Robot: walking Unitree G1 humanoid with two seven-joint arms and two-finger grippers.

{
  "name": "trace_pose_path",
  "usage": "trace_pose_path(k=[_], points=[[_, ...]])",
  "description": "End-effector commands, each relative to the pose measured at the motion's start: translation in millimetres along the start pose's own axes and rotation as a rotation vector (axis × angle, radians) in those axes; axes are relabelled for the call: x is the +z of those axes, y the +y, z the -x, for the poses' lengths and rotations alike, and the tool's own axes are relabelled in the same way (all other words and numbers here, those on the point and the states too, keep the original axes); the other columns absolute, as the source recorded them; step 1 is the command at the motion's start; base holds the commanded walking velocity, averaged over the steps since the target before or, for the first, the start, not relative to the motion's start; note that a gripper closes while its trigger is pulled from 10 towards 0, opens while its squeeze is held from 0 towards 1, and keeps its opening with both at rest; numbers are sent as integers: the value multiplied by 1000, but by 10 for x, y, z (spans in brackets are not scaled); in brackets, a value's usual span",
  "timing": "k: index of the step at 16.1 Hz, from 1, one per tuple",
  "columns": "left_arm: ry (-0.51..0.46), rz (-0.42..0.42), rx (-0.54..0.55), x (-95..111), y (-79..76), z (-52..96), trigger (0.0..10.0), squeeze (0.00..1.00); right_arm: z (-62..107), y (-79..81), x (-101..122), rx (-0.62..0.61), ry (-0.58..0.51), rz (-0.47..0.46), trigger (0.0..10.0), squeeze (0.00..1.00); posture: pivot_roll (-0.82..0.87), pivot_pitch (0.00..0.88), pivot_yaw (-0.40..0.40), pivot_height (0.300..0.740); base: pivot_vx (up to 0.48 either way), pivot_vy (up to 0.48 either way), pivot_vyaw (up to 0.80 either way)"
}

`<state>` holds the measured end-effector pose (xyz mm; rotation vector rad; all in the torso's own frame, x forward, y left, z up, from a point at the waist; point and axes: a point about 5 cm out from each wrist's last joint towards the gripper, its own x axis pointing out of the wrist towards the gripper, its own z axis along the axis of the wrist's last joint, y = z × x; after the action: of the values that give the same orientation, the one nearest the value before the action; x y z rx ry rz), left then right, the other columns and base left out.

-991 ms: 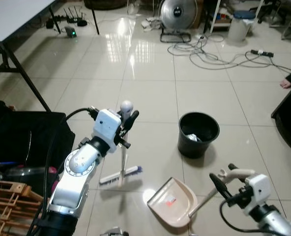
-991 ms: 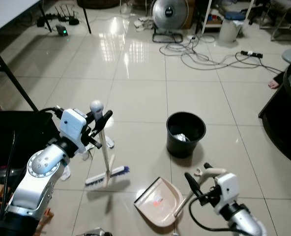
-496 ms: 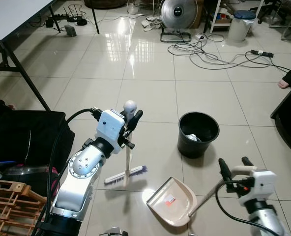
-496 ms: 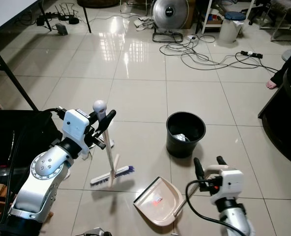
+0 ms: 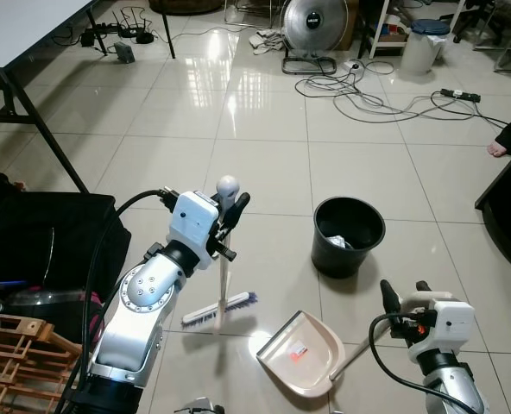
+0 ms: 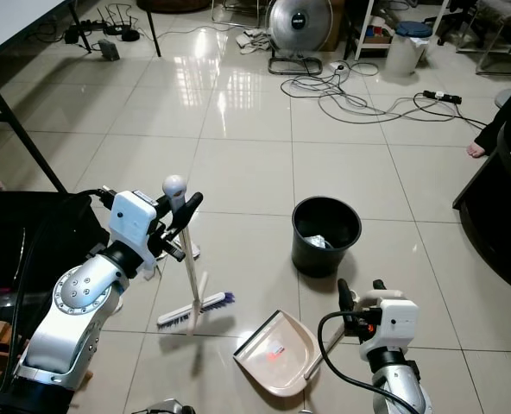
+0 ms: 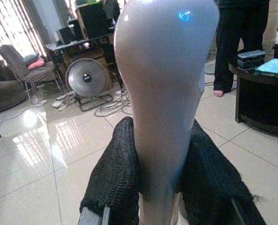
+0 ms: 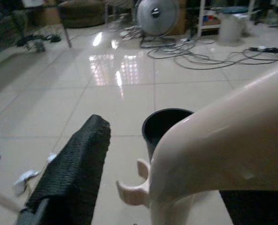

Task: Sweep floor

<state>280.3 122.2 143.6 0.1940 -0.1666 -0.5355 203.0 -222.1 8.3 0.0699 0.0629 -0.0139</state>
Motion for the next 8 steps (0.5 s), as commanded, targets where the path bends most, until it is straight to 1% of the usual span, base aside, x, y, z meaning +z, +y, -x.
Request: trace_pose_path(k=[1,2,5,8], points=[[-52,-33,0,132,30,-16,10000,0,40,33,-33,-7,17,-4,3255,0,75,48,32,740,0,0,0],[-55,-31,-3,131,30,-15,10000,0,66,73,-56,-7,21,-4,10000,0,74,48,34,740,0,0,0],[-57,-27,-13,128,30,-11,10000,0,84,158,-56,-38,0,-5,10000,0,77,50,33,740,0,0,0],[-59,-25,-14,126,34,-4,10000,0,88,188,-37,-51,-12,-5,10000,0,78,52,34,740,0,0,0]])
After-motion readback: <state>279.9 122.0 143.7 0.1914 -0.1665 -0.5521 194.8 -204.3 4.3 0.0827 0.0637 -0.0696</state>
